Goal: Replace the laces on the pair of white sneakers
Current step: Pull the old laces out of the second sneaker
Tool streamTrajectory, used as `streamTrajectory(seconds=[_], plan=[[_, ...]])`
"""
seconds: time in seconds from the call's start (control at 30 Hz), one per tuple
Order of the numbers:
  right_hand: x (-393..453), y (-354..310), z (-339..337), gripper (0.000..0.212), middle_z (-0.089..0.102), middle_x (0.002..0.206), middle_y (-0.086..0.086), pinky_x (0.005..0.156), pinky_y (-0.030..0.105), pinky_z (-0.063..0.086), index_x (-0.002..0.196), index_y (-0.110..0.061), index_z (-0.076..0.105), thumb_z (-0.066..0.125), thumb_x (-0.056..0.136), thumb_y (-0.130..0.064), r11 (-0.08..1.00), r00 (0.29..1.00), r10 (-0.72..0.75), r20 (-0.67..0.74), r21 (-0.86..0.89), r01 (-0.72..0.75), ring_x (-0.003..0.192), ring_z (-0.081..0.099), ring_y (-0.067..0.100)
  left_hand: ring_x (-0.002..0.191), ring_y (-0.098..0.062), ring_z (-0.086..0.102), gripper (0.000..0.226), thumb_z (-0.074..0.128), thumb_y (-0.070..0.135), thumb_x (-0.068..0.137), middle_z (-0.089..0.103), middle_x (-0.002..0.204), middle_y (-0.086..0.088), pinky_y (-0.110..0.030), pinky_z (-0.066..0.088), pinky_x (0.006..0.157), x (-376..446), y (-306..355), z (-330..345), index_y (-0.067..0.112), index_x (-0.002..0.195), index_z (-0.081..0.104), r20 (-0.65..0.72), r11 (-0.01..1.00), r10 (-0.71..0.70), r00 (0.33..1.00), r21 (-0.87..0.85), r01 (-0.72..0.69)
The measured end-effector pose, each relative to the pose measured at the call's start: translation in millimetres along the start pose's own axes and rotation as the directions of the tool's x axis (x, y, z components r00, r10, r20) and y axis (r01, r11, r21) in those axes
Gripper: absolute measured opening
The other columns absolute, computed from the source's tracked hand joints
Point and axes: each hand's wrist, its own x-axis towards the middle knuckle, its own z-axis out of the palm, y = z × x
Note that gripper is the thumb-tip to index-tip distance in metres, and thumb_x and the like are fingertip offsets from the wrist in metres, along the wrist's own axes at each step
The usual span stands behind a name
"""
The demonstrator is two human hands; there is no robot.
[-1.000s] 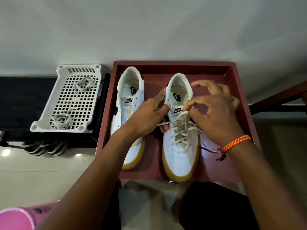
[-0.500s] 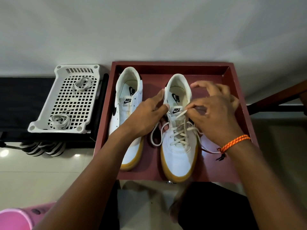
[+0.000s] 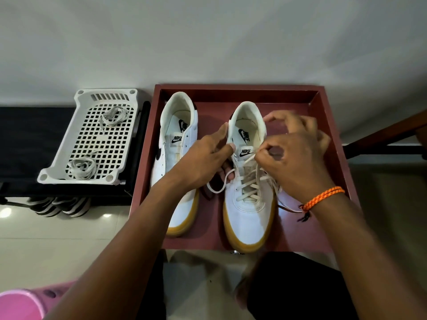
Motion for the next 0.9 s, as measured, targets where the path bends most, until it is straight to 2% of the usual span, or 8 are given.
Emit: streamTrajectory(seconds=[0.07, 0.17, 0.3, 0.37, 0.5, 0.63, 0.77, 0.9], plan=[[1.2, 2.1, -2.1, 0.015, 0.051, 0.143, -0.025, 0.099, 0.037, 0.018, 0.073, -0.037, 0.077, 0.063, 0.076, -0.042, 1.000, 1.000, 0.007, -0.012, 0.028, -0.006, 0.134, 0.032, 0.012, 0.076, -0.038, 0.078, 0.055, 0.047, 0.031, 0.111, 0.080, 0.089, -0.014, -0.062, 0.061, 0.087, -1.1, 0.8, -1.0, 0.032, 0.164, 0.033, 0.009, 1.000, -0.004, 1.000, 0.002, 0.004], [-2.7, -5.1, 4.3, 0.022, 0.045, 0.154, -0.025, 0.105, 0.043, 0.020, 0.084, -0.042, 0.080, 0.059, 0.082, -0.040, 0.997, 0.996, -0.053, 0.075, 0.060, 0.048, 0.143, 0.029, 0.012, 0.073, -0.038, 0.078, 0.051, 0.045, 0.026, 0.113, 0.079, 0.085, -0.015, -0.061, 0.062, 0.084, -2.7, 3.1, -1.4, 0.032, 0.163, 0.035, -0.001, 1.000, 0.006, 1.000, 0.009, -0.006], [-12.4, -16.6, 23.9, 0.021, 0.034, 0.164, -0.020, 0.111, 0.057, 0.021, 0.082, -0.035, 0.077, 0.057, 0.087, -0.035, 0.989, 0.965, -0.116, 0.235, -0.059, 0.133, 0.151, 0.023, 0.017, 0.071, -0.038, 0.077, 0.041, 0.047, 0.025, 0.113, 0.079, 0.088, -0.013, -0.060, 0.062, 0.081, -2.9, 4.5, -1.0, 0.038, 0.151, 0.046, -0.019, 0.999, 0.026, 0.999, 0.020, -0.025], [-11.3, -14.6, 23.5, 0.021, 0.039, 0.160, -0.021, 0.109, 0.053, 0.020, 0.076, -0.033, 0.076, 0.057, 0.085, -0.036, 0.987, 0.971, -0.128, 0.201, -0.068, 0.144, 0.146, 0.028, 0.017, 0.071, -0.037, 0.077, 0.040, 0.048, 0.024, 0.113, 0.079, 0.089, -0.011, -0.055, 0.064, 0.079, -3.6, 6.4, -0.7, 0.041, 0.149, 0.047, -0.014, 0.999, 0.030, 0.999, 0.012, -0.030], [-2.4, -3.3, 9.0, 0.023, 0.049, 0.146, -0.025, 0.098, 0.039, 0.018, 0.069, -0.033, 0.075, 0.056, 0.078, -0.044, 0.998, 0.997, -0.043, 0.063, -0.032, 0.046, 0.133, 0.035, 0.014, 0.062, -0.026, 0.073, 0.043, 0.046, 0.023, 0.114, 0.077, 0.075, -0.006, -0.030, 0.058, 0.061, -3.3, 8.1, 0.1, 0.034, 0.155, 0.042, -0.011, 1.000, 0.000, 1.000, 0.004, 0.000], [2.3, 4.3, 1.4, 0.018, 0.053, 0.141, -0.022, 0.096, 0.039, 0.020, 0.071, -0.033, 0.075, 0.061, 0.076, -0.044, 1.000, 0.999, 0.031, -0.026, -0.002, -0.031, 0.132, 0.038, 0.016, 0.062, -0.031, 0.074, 0.052, 0.045, 0.024, 0.114, 0.077, 0.075, -0.012, -0.029, 0.057, 0.059, -2.1, 5.5, -1.7, 0.030, 0.165, 0.033, 0.008, 1.000, -0.016, 1.000, -0.020, 0.016], [-3.6, -8.9, 11.8, 0.026, 0.043, 0.157, -0.025, 0.104, 0.044, 0.022, 0.087, -0.042, 0.080, 0.054, 0.083, -0.042, 0.998, 0.994, -0.060, 0.086, 0.013, 0.059, 0.143, 0.030, 0.015, 0.061, -0.026, 0.074, 0.050, 0.045, 0.022, 0.114, 0.077, 0.072, -0.006, -0.025, 0.056, 0.058, -4.0, 7.8, -1.5, 0.030, 0.162, 0.035, 0.001, 1.000, -0.015, 1.000, -0.017, 0.015], [-12.0, -16.3, 27.5, 0.022, 0.037, 0.162, -0.021, 0.108, 0.053, 0.021, 0.081, -0.034, 0.077, 0.055, 0.084, -0.034, 0.986, 0.971, -0.128, 0.200, -0.078, 0.146, 0.147, 0.027, 0.016, 0.064, -0.031, 0.075, 0.044, 0.046, 0.021, 0.114, 0.077, 0.080, -0.012, -0.033, 0.060, 0.060, -1.4, 5.1, -1.9, 0.031, 0.157, 0.044, 0.002, 0.998, 0.016, 1.000, -0.058, -0.016]])
